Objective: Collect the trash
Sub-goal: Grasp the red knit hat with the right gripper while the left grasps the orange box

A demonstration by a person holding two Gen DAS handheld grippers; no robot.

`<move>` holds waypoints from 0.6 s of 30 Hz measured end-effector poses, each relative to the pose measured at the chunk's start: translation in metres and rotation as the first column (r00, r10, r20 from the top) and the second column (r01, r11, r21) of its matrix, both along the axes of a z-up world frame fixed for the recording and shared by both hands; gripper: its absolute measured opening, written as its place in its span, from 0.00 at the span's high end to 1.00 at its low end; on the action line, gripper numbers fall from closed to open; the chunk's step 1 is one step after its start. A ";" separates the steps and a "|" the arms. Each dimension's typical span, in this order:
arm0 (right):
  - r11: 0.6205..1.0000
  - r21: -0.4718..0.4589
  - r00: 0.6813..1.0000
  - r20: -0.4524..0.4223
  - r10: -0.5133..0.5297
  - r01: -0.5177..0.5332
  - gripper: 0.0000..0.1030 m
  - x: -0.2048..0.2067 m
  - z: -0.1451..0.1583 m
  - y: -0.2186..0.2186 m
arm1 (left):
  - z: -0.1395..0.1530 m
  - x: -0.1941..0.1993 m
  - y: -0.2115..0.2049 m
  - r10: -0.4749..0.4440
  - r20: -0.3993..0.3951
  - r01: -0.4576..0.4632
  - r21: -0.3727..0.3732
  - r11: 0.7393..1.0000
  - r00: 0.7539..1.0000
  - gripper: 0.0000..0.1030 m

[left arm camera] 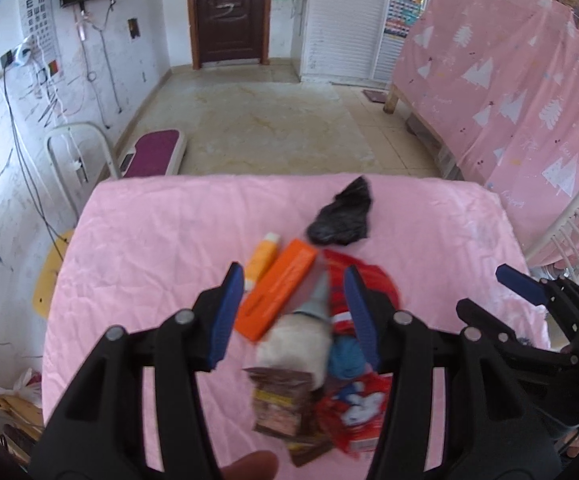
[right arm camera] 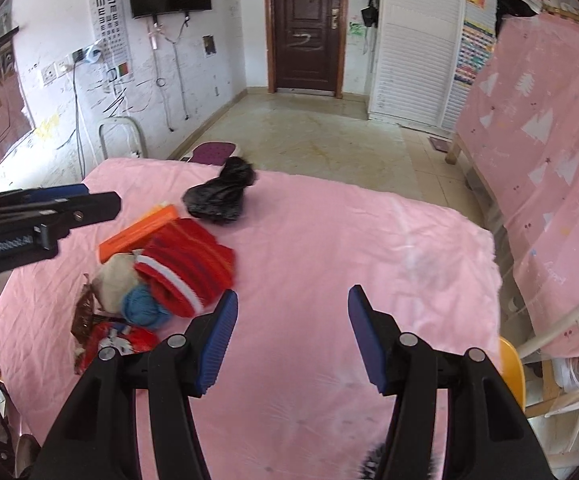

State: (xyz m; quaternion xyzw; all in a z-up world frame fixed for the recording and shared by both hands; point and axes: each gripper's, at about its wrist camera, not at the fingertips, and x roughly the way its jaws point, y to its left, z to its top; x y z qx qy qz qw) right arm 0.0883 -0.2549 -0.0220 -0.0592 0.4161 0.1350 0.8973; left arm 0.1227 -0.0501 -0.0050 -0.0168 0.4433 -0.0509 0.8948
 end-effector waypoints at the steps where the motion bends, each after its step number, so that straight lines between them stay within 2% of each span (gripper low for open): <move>1: 1.000 -0.003 1.000 -0.006 0.011 -0.011 0.54 0.002 -0.001 0.007 | -0.002 0.001 0.002 0.002 -0.007 -0.002 -0.002 1.000 1.000 0.52; 12: 0.998 -0.018 0.998 -0.016 0.067 -0.068 0.54 0.012 -0.002 0.039 | -0.034 0.016 0.020 -0.012 -0.083 0.010 -0.030 1.000 0.996 0.52; 18: 0.994 0.015 0.993 -0.037 0.111 -0.110 0.54 0.018 -0.004 0.052 | -0.046 0.018 0.028 -0.007 -0.103 0.004 -0.028 1.000 0.995 0.53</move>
